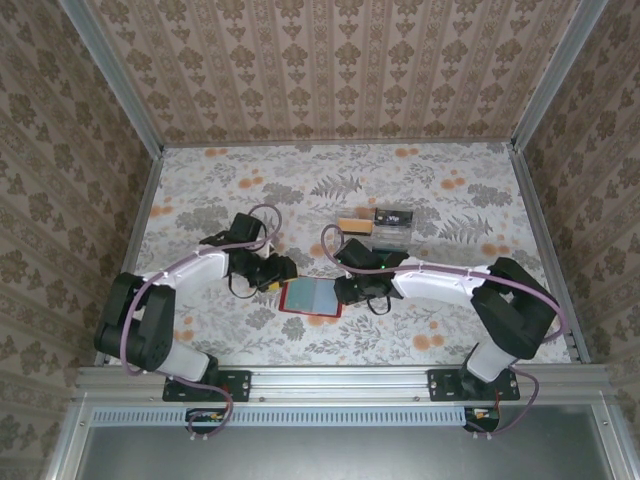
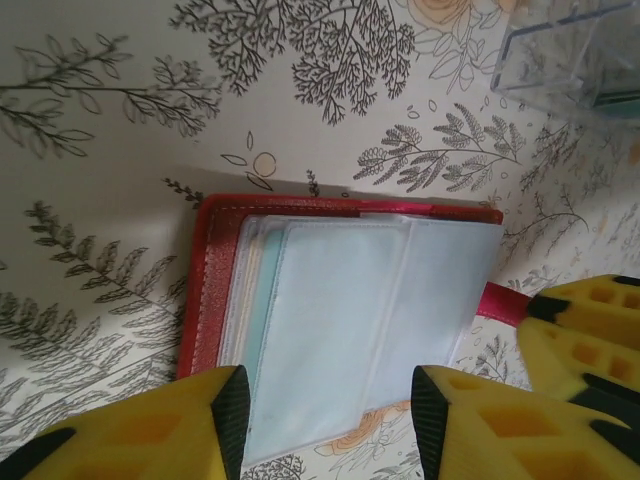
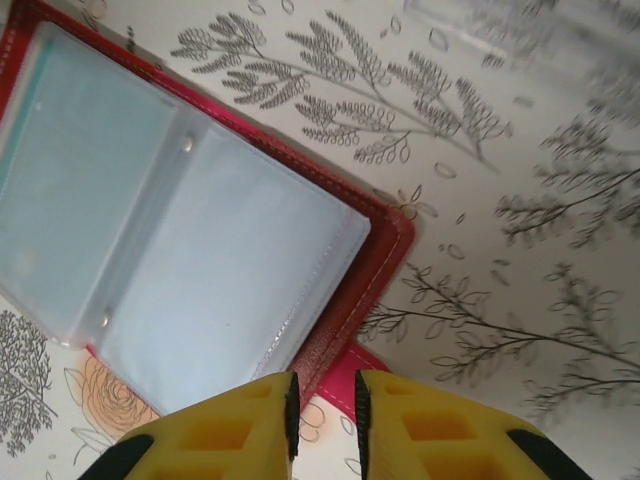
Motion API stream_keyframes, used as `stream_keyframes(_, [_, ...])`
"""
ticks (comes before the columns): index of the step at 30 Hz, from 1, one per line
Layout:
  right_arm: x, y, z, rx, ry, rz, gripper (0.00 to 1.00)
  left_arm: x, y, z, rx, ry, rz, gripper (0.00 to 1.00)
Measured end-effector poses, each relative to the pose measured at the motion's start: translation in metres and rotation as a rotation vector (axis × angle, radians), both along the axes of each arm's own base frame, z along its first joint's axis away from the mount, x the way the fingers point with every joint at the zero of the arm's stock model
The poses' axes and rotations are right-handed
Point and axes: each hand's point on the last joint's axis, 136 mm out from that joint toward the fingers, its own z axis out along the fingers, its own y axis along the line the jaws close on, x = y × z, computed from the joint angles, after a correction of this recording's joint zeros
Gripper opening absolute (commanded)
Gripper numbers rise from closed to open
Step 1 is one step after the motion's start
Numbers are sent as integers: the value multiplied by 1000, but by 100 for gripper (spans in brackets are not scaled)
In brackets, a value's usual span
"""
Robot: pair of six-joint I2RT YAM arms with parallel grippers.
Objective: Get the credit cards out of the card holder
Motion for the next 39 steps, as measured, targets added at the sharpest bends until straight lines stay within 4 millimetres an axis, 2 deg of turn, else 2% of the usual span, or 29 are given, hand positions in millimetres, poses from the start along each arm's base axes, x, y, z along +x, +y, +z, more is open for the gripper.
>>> stream_keyframes(10, [1,5,-22,5,48,-64,22,-6,-6,-11,12,28,-28,50])
stream_keyframes(15, [4,9,-22,17,37,-65,22,-14,-13,-15,19,43,-63,50])
stream_keyframes(21, [6,10,-22,17,37,-65,22,-16,-13,-22,29,61,-69,50])
stream_keyframes(32, [7,10,-22,16,35,-62,22,-6,-4,-4,36,-28,-33,52])
stream_keyframes(39, [14,14,-22,15,26,-36,22,-9,-2,-22,60,32,-33,51])
